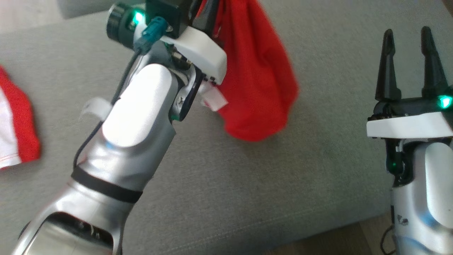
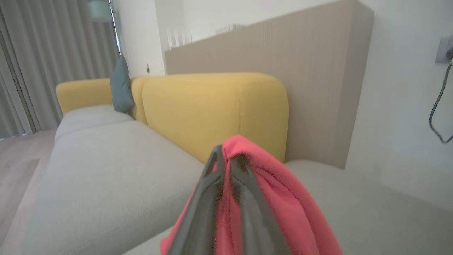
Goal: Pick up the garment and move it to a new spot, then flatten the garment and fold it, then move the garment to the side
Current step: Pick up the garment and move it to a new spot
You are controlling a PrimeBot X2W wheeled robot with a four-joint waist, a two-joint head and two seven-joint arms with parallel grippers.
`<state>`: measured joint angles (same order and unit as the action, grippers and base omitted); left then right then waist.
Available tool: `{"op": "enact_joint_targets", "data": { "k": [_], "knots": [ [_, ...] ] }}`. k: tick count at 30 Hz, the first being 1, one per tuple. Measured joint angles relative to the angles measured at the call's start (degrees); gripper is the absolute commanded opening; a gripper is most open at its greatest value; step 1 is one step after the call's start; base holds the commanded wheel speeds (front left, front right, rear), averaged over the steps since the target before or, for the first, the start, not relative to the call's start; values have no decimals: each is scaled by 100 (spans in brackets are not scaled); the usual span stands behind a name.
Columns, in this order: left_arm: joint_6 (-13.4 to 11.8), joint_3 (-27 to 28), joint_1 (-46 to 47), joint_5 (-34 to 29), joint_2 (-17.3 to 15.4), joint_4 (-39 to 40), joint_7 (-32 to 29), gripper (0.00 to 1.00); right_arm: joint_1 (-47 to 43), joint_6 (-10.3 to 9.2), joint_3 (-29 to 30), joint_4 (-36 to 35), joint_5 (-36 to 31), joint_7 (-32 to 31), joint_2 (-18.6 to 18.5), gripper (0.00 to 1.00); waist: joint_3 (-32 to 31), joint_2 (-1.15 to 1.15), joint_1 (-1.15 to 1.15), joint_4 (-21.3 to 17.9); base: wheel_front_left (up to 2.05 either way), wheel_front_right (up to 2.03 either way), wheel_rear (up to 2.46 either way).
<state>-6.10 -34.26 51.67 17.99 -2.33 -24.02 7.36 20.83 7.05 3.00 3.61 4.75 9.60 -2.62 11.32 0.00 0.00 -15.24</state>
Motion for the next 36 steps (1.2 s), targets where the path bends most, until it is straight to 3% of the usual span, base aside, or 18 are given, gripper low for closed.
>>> {"op": "enact_joint_targets", "data": {
  "k": [1, 5, 11, 15, 21, 29, 36],
  "knots": [
    [0, -60, 46, 44, 9, -265, 32, 100, 1, 0, -2, 22, 34, 4, 0, 100, 65, 0, 0, -64, 0, 0, 0],
    [-104, -132, 198, 45, 36, -1418, 437, 100, 1, 0, -77, 213, 143, 129, 1, 100, 318, 0, 0, -286, 0, 0, 0],
    [13, 165, 270, 142, -100, -1588, 694, 100, -42, 0, -42, 358, 177, 210, 1, 100, 309, 0, 0, -45, 0, 0, 0],
    [5, 405, -203, 141, -350, -937, 715, 100, -209, 0, 67, 424, 171, 226, 1, 100, 148, 0, 0, 297, 0, 0, 0],
    [-32, 667, -1831, 78, -628, 103, 735, 100, -660, 1, -12, 616, 175, 227, 2, 100, -210, 0, 0, 817, 0, 0, 0],
    [-154, 1081, -3751, -140, -632, 1395, 735, 100, -1265, 0, -464, 838, 446, 314, 3, 100, -791, 0, 0, 1295, 0, 0, 0],
    [-153, 1335, -4652, -555, -408, 2059, 735, 100, -1653, 0, -643, 911, 589, 410, 4, 100, -1079, 0, 0, 1411, 0, 0, 0]
  ]
}}
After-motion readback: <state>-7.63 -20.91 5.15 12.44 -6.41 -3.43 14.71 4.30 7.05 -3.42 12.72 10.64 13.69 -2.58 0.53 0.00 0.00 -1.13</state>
